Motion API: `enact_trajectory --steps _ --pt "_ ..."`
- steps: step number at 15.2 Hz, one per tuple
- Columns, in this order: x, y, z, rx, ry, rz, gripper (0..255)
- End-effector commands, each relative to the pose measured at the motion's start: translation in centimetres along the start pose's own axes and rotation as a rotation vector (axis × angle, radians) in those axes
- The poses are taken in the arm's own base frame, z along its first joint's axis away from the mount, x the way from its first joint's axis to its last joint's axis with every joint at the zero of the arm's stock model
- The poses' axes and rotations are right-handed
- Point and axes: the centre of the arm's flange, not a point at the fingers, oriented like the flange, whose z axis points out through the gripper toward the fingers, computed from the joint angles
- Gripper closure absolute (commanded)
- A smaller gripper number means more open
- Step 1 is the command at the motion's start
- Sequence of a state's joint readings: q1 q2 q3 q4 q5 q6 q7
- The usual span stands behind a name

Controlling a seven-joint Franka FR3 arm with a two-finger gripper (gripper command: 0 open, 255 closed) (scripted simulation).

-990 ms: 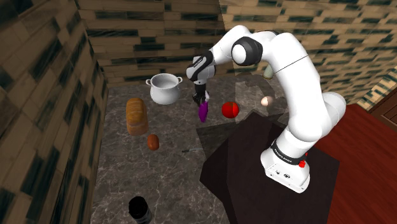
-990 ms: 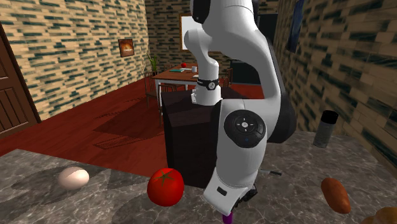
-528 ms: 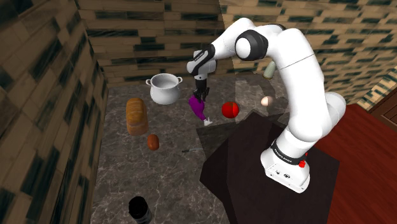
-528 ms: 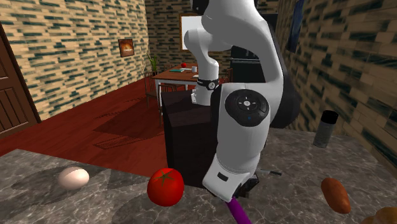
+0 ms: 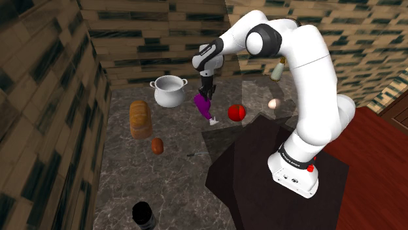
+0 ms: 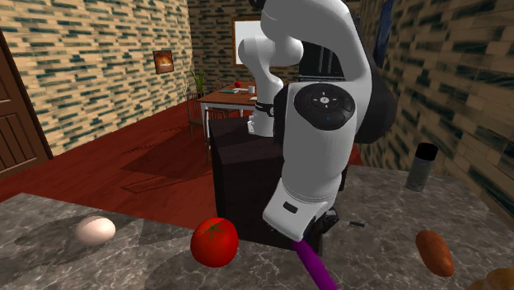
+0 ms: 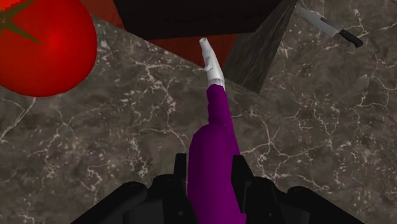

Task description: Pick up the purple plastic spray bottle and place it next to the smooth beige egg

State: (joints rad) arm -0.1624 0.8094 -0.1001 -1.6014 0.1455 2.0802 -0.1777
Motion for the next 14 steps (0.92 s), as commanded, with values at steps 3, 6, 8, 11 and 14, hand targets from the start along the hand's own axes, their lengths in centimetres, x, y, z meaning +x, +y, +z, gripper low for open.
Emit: enact_trajectory --steps 3,6,8,11,14 --pt "-0.7 -0.2 -2.0 0.000 0.000 0.000 255" --pt "-1.2 -0.3 -3.5 0.000 0.000 0.000 255" --pt "-1.5 -0.4 -4.5 0.000 0.000 0.000 255" --pt "-2.0 -0.5 -6.0 0.000 0.000 0.000 255" --pt "-2.5 -0.7 -7.5 0.000 0.000 0.000 255"
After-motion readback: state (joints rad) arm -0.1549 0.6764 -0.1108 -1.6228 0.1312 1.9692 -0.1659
